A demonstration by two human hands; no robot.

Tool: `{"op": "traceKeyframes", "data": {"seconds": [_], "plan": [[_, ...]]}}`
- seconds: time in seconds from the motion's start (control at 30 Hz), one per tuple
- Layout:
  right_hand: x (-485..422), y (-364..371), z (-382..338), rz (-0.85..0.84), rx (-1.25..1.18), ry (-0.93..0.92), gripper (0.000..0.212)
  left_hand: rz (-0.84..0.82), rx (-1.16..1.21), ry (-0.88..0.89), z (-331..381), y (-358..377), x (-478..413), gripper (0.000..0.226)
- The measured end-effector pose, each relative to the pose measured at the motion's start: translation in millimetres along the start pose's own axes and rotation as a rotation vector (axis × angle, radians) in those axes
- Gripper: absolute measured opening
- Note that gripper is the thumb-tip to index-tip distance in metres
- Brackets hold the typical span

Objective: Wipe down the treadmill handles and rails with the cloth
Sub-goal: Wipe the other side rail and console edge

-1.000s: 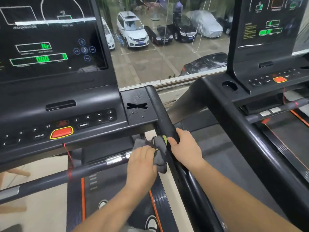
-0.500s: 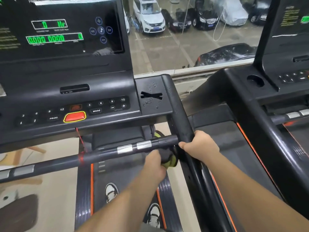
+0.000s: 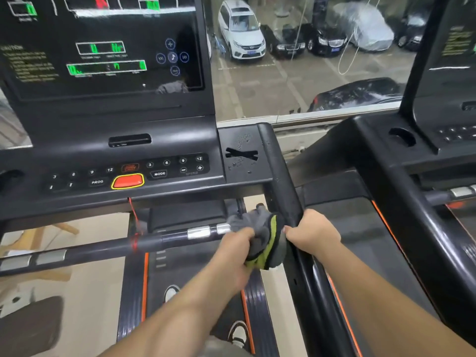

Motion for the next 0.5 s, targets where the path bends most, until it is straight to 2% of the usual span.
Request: {"op": "traceKeyframes", "data": {"seconds": [0.07,0.13,0.2,0.27,0.33,0.4,0.5], "plan": [[1.1,-1.0,-0.8,0.002,0.009,-0.016,0.033,0.114,-0.162,0.188,34.3,-7.5,10.6,0.013],[3.1,-1.1,-1.0,0.019,0.005,-0.034,0.032,0.232,-0.321,0.442,59.2,-8.9,20.6,0.011],[4.6,-0.9,1.3,-0.020,-0.025,-0.036,0.027,0.253,-0.414,0.553,64.8,-4.1,25.3,0.014],[2.6,-6.5,4.6,-0.108,-0.103,-0.014,0.017,0.224,-0.401,0.459,55.6,-5.3,13.8,0.015],[1.5,-18.3,1.3,-0.163,-0.183,0.009,0.016,0.213,-0.321,0.316,52.1,-12.7,4.4,0.018],[-6.0,-28.0,-9.7,-0.130,-0.250,-0.023,0.016,0.224,-0.289,0.302,64.1,-22.3,-2.6,0.019],[-29.0,-30.5,-38.0,-0.062,-0.329,-0.067,0.021,0.229,-0.351,0.375,105.9,-28.9,-2.2,0.015]]}}
Point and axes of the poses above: each hand's wrist, its own x-axis away from the middle knuckle, its own y-axis out of the palm, z = x × y, the point moved 3 cm from there along -x, towards the middle knuckle, and after that the axes turned 12 degrees about -x, right-handed, at the moved point
